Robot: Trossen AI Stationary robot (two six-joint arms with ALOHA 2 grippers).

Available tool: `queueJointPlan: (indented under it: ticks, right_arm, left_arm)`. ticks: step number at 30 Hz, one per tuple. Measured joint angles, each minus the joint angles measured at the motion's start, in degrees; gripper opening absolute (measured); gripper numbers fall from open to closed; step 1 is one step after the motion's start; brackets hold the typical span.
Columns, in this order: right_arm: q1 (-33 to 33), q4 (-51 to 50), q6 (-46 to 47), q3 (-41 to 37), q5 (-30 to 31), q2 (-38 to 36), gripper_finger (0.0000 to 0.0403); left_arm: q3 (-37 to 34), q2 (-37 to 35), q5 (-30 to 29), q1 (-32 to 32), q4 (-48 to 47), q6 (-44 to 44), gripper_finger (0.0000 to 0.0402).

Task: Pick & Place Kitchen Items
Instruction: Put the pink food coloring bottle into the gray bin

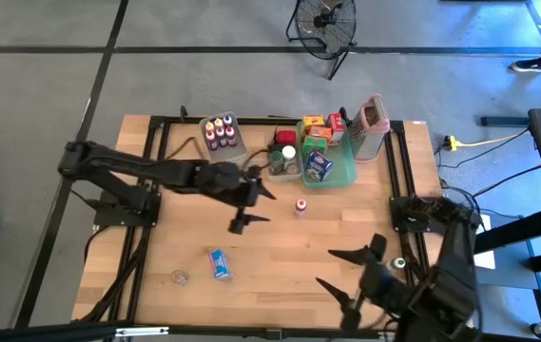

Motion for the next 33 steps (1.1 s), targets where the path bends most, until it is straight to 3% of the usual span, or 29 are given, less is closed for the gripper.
queueJointPlan:
  ticks: [7, 15, 23, 33]
  right_arm:
    - [2.71, -0.78, -3.42, 0.02, 2.48, -0.77, 0.0295]
    - [2.16, -5.42, -3.05, 0.02, 1.3, -1.38, 0.0295]
    - [0.15, -5.44, -7.31, 0.02, -5.32, -3.93, 0.0295]
    - [-2.54, -5.43, -12.93, 0.02, -8.29, -3.99, 0.0295]
  left_arm:
    - [0.0, 13.31, 5.15, 5.17, 13.39, 0.09, 0.0281]
    - [0.0, 25.14, 10.22, 8.39, 26.78, -2.32, 0.0281]
    - [0.0, 29.79, 10.74, 10.54, 34.95, -3.98, 0.0281]
    - [0.0, 30.41, 10.71, 12.02, 35.39, -0.95, 0.0281]
